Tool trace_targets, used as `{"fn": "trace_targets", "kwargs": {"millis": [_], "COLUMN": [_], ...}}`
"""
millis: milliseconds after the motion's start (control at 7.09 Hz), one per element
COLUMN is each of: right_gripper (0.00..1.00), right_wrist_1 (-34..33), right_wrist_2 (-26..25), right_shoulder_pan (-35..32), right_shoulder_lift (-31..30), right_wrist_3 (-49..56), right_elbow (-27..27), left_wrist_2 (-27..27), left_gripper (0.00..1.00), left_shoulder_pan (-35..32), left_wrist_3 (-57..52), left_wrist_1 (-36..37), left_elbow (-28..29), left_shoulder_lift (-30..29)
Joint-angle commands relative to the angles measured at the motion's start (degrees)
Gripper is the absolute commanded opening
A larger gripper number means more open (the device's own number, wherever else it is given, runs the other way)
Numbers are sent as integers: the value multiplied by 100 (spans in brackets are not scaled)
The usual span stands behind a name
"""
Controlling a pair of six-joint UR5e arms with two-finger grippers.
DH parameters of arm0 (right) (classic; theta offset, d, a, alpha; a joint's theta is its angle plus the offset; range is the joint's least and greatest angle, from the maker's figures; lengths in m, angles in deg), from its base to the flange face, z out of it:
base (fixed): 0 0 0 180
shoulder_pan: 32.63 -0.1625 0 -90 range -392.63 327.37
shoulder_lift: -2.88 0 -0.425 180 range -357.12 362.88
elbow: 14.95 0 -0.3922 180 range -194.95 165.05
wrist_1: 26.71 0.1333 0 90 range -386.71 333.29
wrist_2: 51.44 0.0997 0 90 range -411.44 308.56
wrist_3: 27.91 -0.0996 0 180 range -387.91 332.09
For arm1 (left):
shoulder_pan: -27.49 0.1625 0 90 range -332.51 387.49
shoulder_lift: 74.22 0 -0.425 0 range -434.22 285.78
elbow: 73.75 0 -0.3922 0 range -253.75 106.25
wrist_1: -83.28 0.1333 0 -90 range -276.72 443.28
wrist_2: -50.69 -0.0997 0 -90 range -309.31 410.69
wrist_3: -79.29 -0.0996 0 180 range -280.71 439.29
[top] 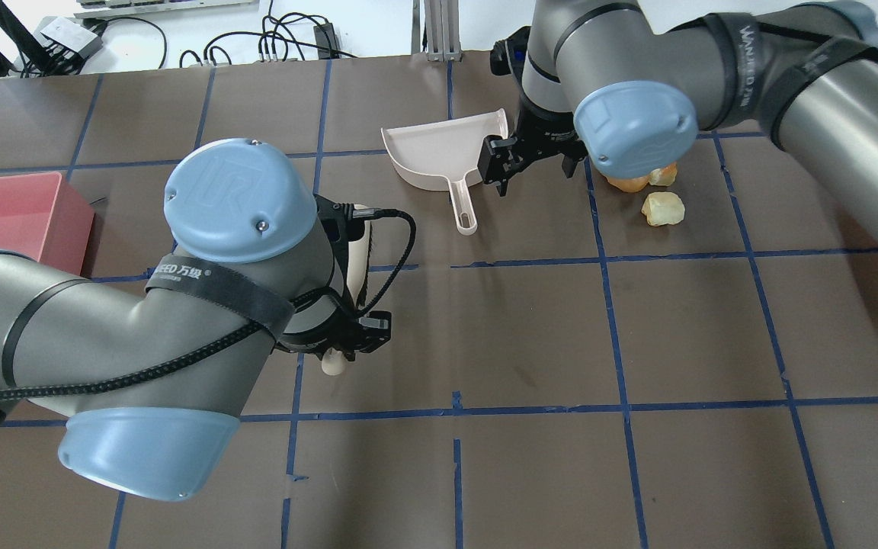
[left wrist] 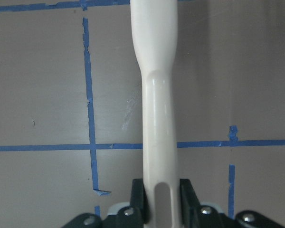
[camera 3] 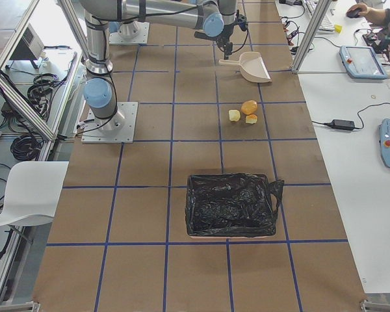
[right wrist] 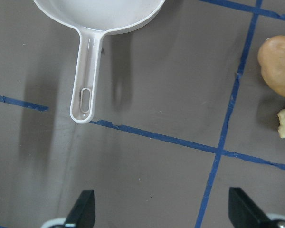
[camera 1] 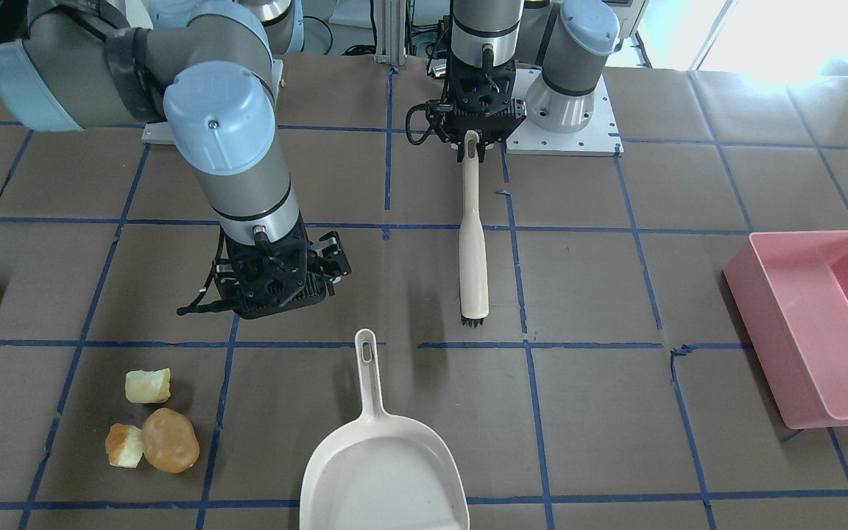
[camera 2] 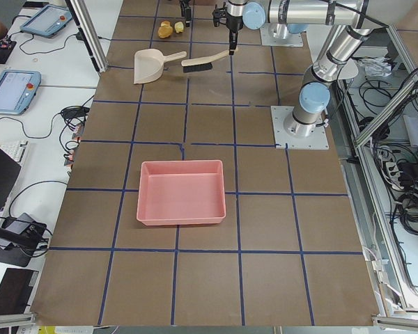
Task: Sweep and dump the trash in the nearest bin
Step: 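Lift the brush with the left gripper while the right gripper grasps the dustpan handle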
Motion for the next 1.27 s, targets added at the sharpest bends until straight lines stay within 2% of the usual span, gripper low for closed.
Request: {"fn": "trace_targets", "kwargs": {"millis": [0, 423, 564, 705, 987, 1128], "right_gripper": [99, 99, 99, 97, 87, 87], "right_wrist_1": [-1029, -2436, -2702, -2705, -2617, -2573], "right_wrist_2": [43, -36, -106, -202, -195, -195], "right_shoulder_pan": [-177, -633, -713, -740, -723, -697], "right_shoulder_lift": [414, 1230, 1390, 1382, 1347, 1312], "right_wrist_3": [-287, -877, -861, -844, -791, -791], "right_elbow": [-225, -252, -261, -252, -261, -270], "left_wrist_2": [0, 0, 0, 0, 0, 0], "left_gripper": [0, 0, 0, 0, 0, 0], "left_shoulder_pan": [-5, -5, -22, -14, -14, -14], "left_wrist_3": [0, 0, 8, 0, 8, 9], "left_wrist_1": [-10, -19, -36, -36, -36, -36], "left_elbow": [3, -24, -85, -51, 2, 11], "left_shoulder_lift": [0, -9, -18, -26, -26, -18]}}
